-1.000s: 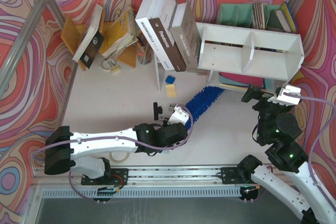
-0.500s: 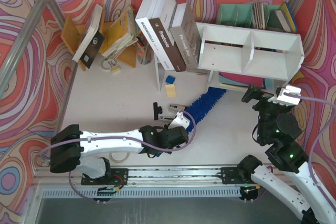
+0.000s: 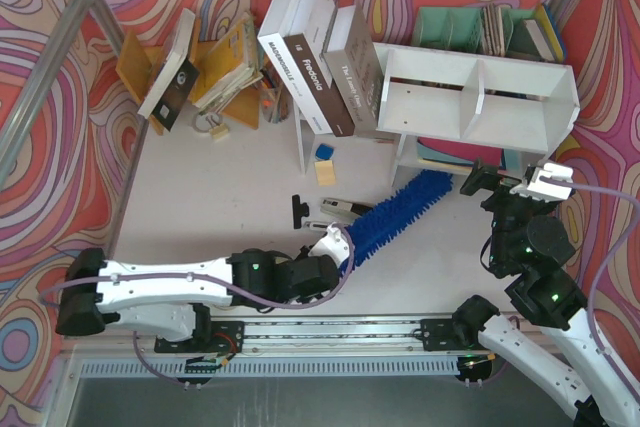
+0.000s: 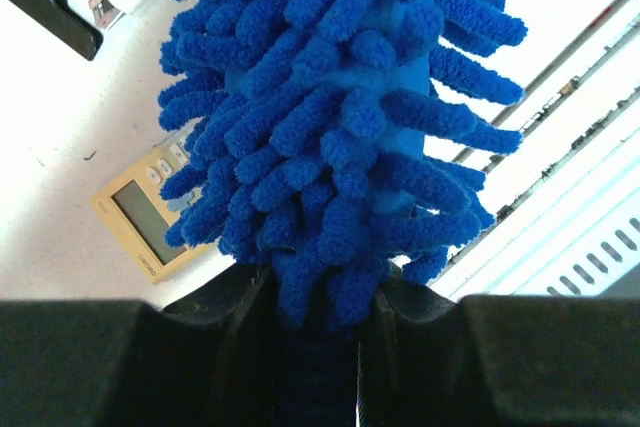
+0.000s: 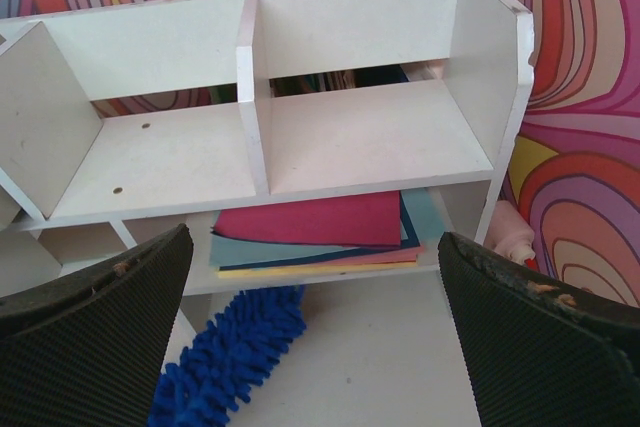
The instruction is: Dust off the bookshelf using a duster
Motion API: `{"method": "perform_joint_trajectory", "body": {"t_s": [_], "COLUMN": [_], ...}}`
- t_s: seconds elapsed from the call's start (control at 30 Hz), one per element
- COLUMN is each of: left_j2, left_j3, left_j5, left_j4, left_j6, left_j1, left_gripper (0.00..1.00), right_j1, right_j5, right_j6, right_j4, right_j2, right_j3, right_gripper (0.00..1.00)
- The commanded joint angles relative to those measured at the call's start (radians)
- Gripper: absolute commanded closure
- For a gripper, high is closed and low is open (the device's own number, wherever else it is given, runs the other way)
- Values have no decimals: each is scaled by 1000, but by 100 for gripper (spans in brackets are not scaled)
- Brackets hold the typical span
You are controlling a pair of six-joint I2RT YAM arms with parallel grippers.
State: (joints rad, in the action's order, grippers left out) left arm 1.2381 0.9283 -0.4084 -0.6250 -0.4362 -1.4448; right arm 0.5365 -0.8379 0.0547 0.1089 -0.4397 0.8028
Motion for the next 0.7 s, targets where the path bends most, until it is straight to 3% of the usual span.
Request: {"method": "perform_joint_trajectory", "body": {"t_s": [0.0, 0.43, 0.67], "left_j2": [-79, -394, -379], "left_j3": [-3, -40, -70], "left_j5": [-53, -241, -236], "left_j4": [-43, -227, -269], "left_j6": [24, -120, -178], "left_j1": [-51, -87, -86], "left_gripper": [100, 100, 100], "right_j1": [0, 1, 0], "right_j5": [-20, -24, -26], "right_j6": [17, 18, 14], "right_j4": [-45, -44, -41], "right_j2": [-6, -13, -14], "right_j3": [-5, -4, -3], "right_gripper": [1, 1, 1]}}
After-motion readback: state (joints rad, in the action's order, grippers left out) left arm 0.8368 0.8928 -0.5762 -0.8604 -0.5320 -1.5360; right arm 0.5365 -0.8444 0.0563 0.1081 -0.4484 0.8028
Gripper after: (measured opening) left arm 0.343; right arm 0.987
